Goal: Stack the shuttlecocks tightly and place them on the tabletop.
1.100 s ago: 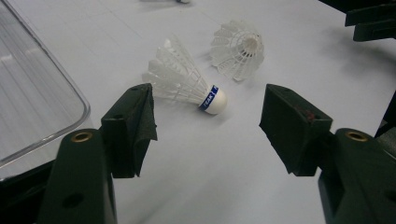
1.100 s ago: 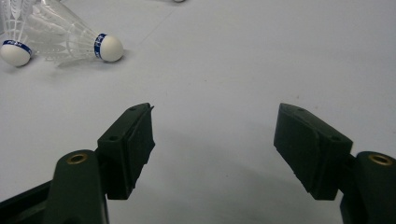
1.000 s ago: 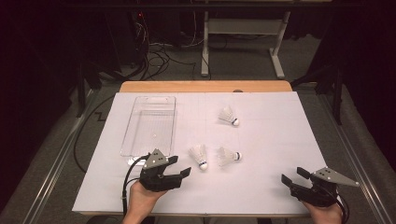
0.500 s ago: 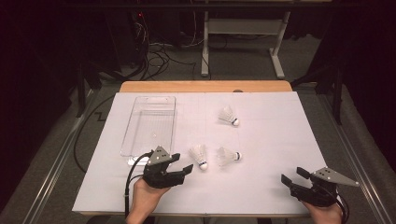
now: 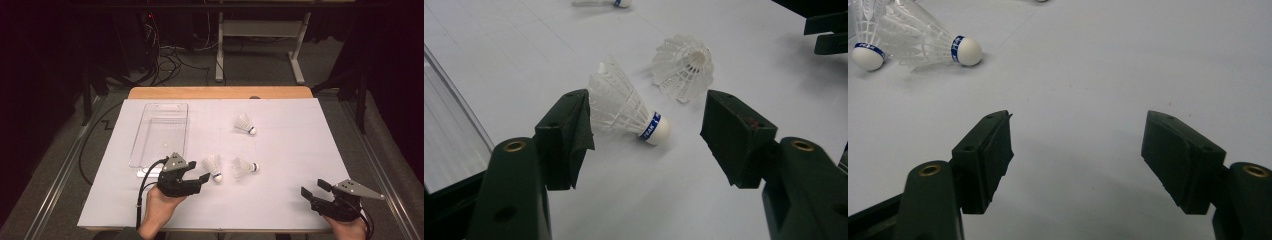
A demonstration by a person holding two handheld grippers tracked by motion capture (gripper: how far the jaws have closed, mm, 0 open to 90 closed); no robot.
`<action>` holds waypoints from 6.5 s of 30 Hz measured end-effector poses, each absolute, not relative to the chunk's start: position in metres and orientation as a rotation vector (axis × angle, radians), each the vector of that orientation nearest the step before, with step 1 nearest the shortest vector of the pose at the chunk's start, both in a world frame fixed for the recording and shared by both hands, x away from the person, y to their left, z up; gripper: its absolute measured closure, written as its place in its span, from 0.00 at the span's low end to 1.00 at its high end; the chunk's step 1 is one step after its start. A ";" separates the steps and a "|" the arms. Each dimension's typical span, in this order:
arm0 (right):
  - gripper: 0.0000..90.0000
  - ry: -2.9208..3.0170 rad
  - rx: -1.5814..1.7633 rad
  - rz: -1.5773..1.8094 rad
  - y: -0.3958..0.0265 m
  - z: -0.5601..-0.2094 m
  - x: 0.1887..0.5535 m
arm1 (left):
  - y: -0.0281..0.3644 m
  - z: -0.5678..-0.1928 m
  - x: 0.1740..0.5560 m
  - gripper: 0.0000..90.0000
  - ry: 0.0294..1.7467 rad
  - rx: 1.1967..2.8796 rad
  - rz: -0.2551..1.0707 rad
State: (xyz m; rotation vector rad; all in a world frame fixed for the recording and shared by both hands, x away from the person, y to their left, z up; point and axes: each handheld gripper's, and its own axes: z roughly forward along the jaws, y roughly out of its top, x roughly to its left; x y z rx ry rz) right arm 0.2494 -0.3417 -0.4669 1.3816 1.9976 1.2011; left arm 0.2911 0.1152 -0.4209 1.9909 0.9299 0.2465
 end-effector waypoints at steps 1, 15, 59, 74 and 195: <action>0.32 1.998 1.381 1.200 -0.342 -0.467 0.249 | 0.115 -0.421 0.291 0.41 0.930 1.991 0.247; 0.32 2.002 1.377 1.196 -0.341 -0.467 0.250 | 0.113 -0.418 0.303 0.39 0.985 2.004 0.221; 0.32 2.008 1.372 1.198 -0.341 -0.467 0.250 | 0.085 -0.409 0.359 0.45 1.089 2.129 0.138; 0.32 2.014 1.373 1.193 -0.341 -0.468 0.250 | 0.080 -0.412 0.370 0.51 1.106 2.186 0.107; 0.32 2.015 1.369 1.198 -0.341 -0.468 0.251 | 0.088 -0.381 0.415 0.99 1.076 2.244 0.200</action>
